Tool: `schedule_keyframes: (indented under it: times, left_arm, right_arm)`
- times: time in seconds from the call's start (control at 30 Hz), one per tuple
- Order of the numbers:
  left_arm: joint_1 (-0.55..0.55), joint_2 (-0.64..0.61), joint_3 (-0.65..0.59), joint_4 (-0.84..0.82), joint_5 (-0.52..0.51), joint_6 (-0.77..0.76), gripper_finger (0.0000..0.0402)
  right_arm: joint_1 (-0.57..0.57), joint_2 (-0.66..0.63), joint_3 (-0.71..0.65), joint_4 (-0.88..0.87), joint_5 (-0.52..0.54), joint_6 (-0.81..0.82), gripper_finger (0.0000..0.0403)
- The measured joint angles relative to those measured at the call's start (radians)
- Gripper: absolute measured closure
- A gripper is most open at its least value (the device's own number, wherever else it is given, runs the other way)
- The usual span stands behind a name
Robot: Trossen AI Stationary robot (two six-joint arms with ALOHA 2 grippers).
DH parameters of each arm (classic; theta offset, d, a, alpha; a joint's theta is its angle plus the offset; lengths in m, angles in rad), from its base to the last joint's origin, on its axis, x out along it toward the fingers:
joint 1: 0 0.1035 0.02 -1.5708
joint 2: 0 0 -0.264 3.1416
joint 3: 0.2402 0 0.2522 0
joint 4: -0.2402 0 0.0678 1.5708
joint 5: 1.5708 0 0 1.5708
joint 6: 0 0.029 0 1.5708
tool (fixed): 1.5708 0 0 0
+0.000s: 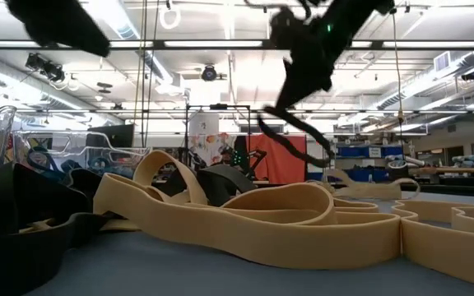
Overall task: Sort rubber bands into baskets
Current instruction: Put the black rubber band into the bottom left transparent bin
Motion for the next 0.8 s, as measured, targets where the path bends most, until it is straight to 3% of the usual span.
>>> schedule_keyframes:
  times: [0.17, 0.33, 0.6, 0.8]
  left_arm:
    - [0.049, 0.132, 0.0, 0.191, -0.081, 0.197, 0.0266]
    - [0.121, 0.239, 0.0, 0.484, -0.085, 0.423, 0.0266]
    - [0.248, 0.343, -0.001, 0.866, 0.094, 0.773, 0.0266]
    - [0.297, 0.401, -0.001, 1.027, 0.105, 0.942, 0.0266]
  right_arm:
    - [0.063, 0.0, 0.045, 0.004, 0.0, -0.002, 0.0398]
    - [0.102, 0.0, 0.059, 0.057, -0.012, -0.037, 0.0398]
    - [0.139, 0.0, 0.059, 0.078, -0.043, -0.052, 0.0398]
    - [0.164, 0.0, 0.059, 0.078, -0.111, -0.058, 0.0398]
